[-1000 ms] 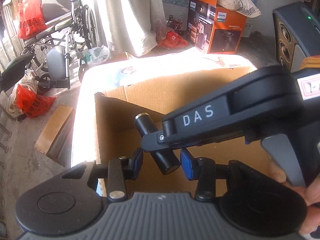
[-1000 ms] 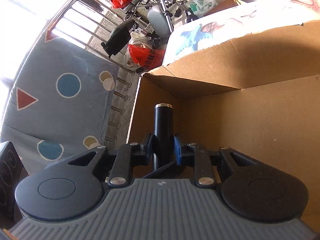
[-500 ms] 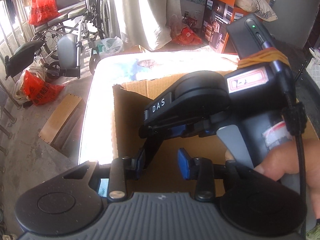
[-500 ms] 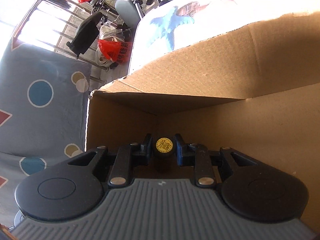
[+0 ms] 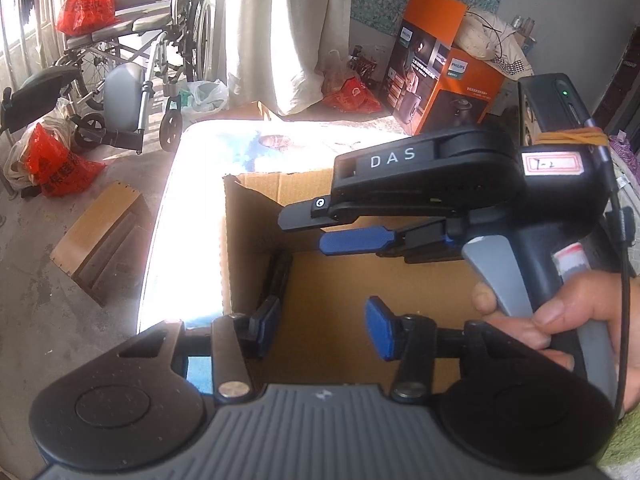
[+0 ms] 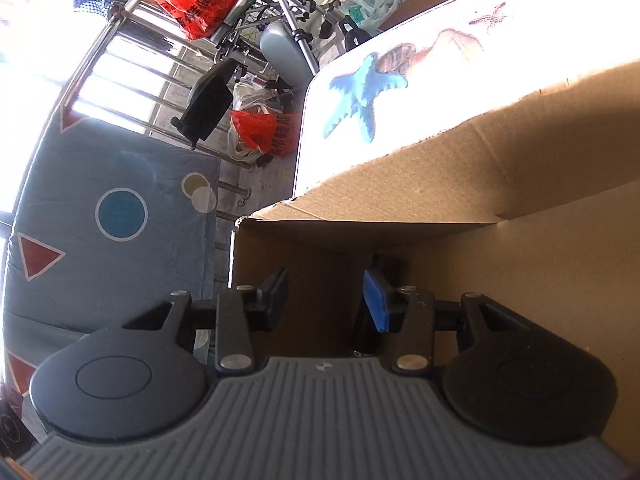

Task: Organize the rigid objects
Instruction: 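Carry the black cylinder into the cardboard box and open the right tool, then withdraw the right tool from the box back toward the pink bowl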

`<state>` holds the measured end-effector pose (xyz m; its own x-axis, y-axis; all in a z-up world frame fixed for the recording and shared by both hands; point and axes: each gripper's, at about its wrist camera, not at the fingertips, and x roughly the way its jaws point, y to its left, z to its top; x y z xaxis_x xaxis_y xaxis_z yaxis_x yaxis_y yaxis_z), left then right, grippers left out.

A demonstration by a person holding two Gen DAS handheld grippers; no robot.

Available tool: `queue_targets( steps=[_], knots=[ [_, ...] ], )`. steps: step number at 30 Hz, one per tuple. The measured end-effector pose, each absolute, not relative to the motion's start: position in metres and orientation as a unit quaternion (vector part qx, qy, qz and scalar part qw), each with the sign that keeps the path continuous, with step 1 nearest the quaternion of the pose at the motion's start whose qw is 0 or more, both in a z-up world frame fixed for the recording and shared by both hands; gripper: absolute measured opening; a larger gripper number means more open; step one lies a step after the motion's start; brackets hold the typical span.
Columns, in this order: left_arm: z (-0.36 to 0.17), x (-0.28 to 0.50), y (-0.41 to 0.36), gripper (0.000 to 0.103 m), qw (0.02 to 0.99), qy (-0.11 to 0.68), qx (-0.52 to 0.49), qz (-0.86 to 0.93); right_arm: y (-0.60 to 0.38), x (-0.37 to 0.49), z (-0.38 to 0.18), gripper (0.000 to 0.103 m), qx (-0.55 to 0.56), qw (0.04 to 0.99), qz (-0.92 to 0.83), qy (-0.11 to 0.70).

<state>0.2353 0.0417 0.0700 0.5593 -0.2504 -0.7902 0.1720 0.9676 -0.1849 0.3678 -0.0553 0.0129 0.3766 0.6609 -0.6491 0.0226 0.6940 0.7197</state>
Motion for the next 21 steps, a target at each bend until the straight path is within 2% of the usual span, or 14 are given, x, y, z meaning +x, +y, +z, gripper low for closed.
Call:
queue_targets(
  steps=[8, 12, 15, 18, 19, 21],
  knots=[
    [0.091, 0.160, 0.043, 0.055, 0.894, 0.403, -0.070, -0.182, -0.110, 0.262, 0.103, 0.042, 0.296, 0.798, 0.293, 0.436],
    [0.083, 0.129, 0.031, 0.055, 0.898, 0.391, -0.049, -0.196, -0.136, 0.226, 0.127, 0.042, 0.249, 0.828, 0.281, 0.416],
    [0.078, 0.116, 0.028, 0.054, 0.910, 0.374, -0.030, -0.178, -0.130, 0.252, 0.121, 0.041, 0.213, 0.829, 0.253, 0.450],
    [0.077, 0.104, 0.031, 0.053, 0.917, 0.360, -0.037, -0.168, -0.100, 0.301, 0.083, 0.035, 0.198, 0.803, 0.220, 0.518],
    [0.078, 0.101, 0.034, 0.053, 0.920, 0.354, -0.039, -0.162, -0.089, 0.316, 0.071, 0.029, 0.184, 0.797, 0.208, 0.535],
    [0.079, 0.095, 0.038, 0.053, 0.926, 0.344, -0.041, -0.150, -0.062, 0.343, 0.043, 0.025, 0.142, 0.794, 0.182, 0.563]
  ],
)
